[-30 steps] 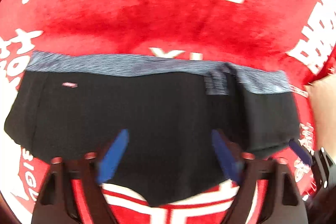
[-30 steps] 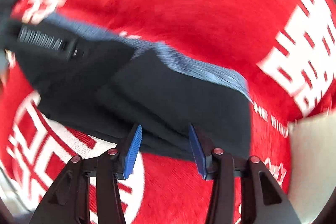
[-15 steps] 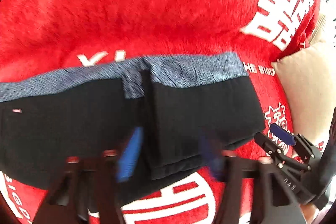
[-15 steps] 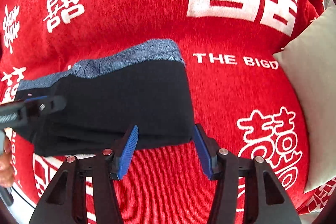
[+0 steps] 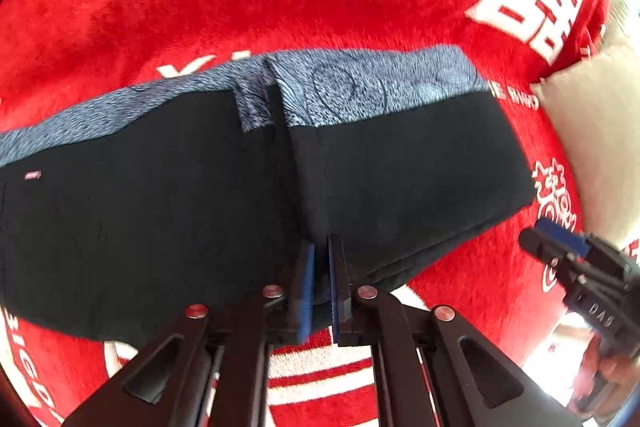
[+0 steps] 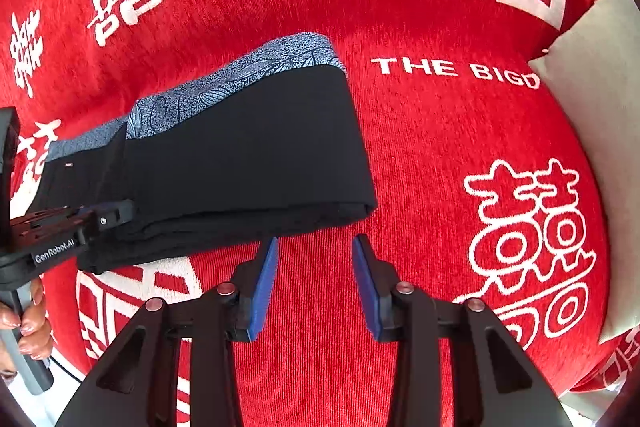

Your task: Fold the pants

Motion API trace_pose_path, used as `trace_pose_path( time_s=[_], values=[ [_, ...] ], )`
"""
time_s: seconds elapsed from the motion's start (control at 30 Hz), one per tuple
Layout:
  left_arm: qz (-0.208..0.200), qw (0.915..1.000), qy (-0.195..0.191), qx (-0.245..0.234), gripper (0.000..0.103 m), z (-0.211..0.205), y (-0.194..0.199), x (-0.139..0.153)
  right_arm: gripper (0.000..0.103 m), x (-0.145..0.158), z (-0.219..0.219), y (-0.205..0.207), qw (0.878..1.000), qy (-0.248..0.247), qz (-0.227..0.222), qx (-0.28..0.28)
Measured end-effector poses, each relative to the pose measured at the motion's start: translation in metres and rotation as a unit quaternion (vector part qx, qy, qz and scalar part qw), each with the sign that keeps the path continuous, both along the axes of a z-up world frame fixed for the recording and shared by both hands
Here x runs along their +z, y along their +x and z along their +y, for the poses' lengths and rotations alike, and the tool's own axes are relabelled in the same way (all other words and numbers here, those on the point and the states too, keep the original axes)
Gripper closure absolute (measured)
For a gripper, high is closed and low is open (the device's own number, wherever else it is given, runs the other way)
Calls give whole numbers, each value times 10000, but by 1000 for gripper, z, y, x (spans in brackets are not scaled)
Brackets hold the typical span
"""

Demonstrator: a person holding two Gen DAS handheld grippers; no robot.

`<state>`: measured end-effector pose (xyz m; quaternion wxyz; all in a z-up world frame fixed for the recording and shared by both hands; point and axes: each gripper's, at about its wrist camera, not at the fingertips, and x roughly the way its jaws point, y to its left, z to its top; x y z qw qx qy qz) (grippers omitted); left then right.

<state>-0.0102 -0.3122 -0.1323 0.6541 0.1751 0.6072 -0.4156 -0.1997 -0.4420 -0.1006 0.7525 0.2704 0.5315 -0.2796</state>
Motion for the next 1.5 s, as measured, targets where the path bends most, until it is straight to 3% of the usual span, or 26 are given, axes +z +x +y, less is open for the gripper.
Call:
trace_pose_path(
  time_s=[0.1, 0.13, 0.17, 0.2, 0.23, 0.3, 0.43, 0.6, 0.77, 0.83, 0.93, 1.07, 1.17, 1.23, 1.5],
  values=[
    [-92, 9999, -31, 103, 94, 5, 1, 17, 61, 7, -9, -2, 9998, -16, -140, -108],
    [-122, 9998, -14, 149, 90, 6, 2, 23, 61, 11, -16, -2, 9996, -4, -233, -167],
    [-132, 9998, 10, 178, 79, 6, 3, 27, 61, 14, -22, -1, 9994, -10, -288, -215],
    [-136, 9997, 9, 210, 38, 5, 7, 32, 61, 16, -29, 1, 9991, 0, -331, -257],
    [-184, 9994, -59, 286, 19, 3, 8, 36, 61, 17, -40, 5, 9986, 81, -406, -328],
    [-343, 9984, -312, 321, 19, -7, 11, 48, 61, 18, -56, 11, 9972, 188, -532, -488],
    [-433, 9979, -358, 333, 19, -34, 11, 48, 62, 16, -91, 37, 9951, 343, -700, -614],
    [-480, 9983, -24, 319, 19, -62, 6, 17, 64, 6, -109, 71, 9941, 568, -769, -511],
    [-340, 9951, 540, 758, 19, -50, 16, -23, 64, -17, -105, 100, 9958, 699, -582, -125],
    [-60, 9943, 344, 1006, 19, -37, 21, -32, 64, -33, -102, 108, 9970, 706, -304, 32],
    [-280, 9956, 369, 816, 19, -37, 16, -30, 64, -45, -98, 112, 9978, 577, -282, 179],
    [-275, 9949, 376, 896, 19, -37, 15, -30, 63, -44, -94, 111, 9982, 503, -230, 244],
    [-216, 9941, 522, 931, 10, -38, 16, -30, 56, -39, -88, 114, 9982, 440, -117, 391],
    [-106, 9940, 529, 952, 10, -36, 19, -28, 44, -34, -83, 115, 9979, 404, -118, 487],
    [-198, 9914, 643, 1123, 10, -12, 25, -11, 34, -25, -42, 110, 9951, -1, 228, 960]
  ],
)
